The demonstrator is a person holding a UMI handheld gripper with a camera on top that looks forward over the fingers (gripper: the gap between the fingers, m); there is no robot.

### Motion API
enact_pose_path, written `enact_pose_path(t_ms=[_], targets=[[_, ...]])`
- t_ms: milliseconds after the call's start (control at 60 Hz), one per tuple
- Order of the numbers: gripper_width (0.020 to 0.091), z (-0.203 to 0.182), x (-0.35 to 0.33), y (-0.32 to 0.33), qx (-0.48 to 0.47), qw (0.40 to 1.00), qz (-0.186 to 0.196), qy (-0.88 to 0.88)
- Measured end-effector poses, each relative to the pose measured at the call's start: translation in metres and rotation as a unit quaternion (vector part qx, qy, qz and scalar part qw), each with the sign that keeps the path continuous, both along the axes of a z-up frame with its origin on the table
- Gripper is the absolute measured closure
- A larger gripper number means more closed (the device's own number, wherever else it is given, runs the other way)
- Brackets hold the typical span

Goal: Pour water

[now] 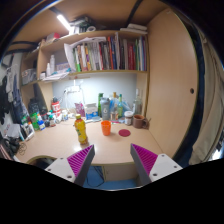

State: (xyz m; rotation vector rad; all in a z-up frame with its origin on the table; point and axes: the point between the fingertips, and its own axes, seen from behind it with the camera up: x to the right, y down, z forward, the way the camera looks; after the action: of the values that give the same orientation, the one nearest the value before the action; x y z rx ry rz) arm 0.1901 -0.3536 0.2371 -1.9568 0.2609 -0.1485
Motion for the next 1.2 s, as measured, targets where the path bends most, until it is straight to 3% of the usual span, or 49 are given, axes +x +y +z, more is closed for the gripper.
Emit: enact_pose_path(t_ms=[250, 433, 633, 867, 1000, 1200], targets=[[0.0305, 0.033, -0.006, -0.015, 0.022, 0.999, -0.037, -0.031], [0.0304, 0.024, -0.013, 0.002, 0.026, 0.998, -0.038, -0.036], [0.0304, -0.017, -0.047, 0.07, 0.048, 0.998, 0.018, -0.042], [0.0302, -0.109, -0.108, 0.224, 0.056, 0.992, 0.109, -0.037], [0.0301, -0.146, -0.128, 0.303, 0.063, 0.988, 0.137, -0.029], [0.0311, -0.165, -0.137, 0.378, 0.074, 0.986, 0.152, -0.015]])
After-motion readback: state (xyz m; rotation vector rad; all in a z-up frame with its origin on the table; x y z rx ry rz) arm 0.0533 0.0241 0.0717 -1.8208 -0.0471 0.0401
